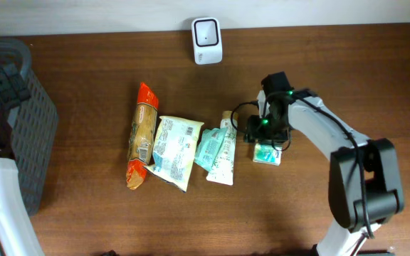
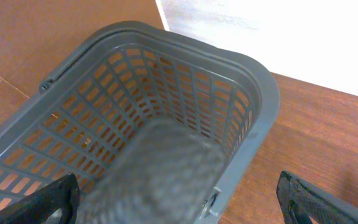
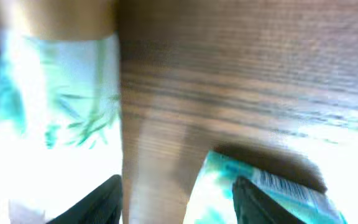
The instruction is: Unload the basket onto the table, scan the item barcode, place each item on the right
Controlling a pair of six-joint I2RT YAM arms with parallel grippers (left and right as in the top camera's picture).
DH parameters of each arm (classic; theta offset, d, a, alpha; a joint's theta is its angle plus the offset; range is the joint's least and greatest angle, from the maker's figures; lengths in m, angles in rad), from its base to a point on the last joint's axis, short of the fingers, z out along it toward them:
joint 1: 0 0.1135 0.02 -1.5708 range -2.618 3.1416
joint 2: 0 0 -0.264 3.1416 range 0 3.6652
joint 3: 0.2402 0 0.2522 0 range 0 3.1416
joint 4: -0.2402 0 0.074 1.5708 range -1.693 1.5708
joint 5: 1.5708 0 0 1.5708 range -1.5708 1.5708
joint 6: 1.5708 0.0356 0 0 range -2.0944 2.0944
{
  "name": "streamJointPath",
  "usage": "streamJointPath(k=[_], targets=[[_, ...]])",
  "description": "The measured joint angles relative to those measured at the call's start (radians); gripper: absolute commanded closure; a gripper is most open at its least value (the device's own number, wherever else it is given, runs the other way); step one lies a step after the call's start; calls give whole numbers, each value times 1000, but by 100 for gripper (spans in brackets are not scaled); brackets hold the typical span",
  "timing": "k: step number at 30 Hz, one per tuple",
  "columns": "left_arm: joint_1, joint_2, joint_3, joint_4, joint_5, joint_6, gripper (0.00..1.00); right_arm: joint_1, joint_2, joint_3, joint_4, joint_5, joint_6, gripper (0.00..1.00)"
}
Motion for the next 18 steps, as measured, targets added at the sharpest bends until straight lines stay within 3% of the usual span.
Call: streamJointPath(k=[3,4,5,9,18], targets=[[0,0,0,0,0,0,1,0,-18,63,-150,-5,-31,53],[0,0,0,0,0,0,1,0,-30,75,-216,-6,-45,63],[0,0,0,0,0,0,1,0,-35,80,-270,-5,-55,67],[0,0,0,0,0,0,1,0,-38,63,-372,40,-74,67],[0,0,0,0,0,0,1,0,-40,-89,-223,156,11,67]])
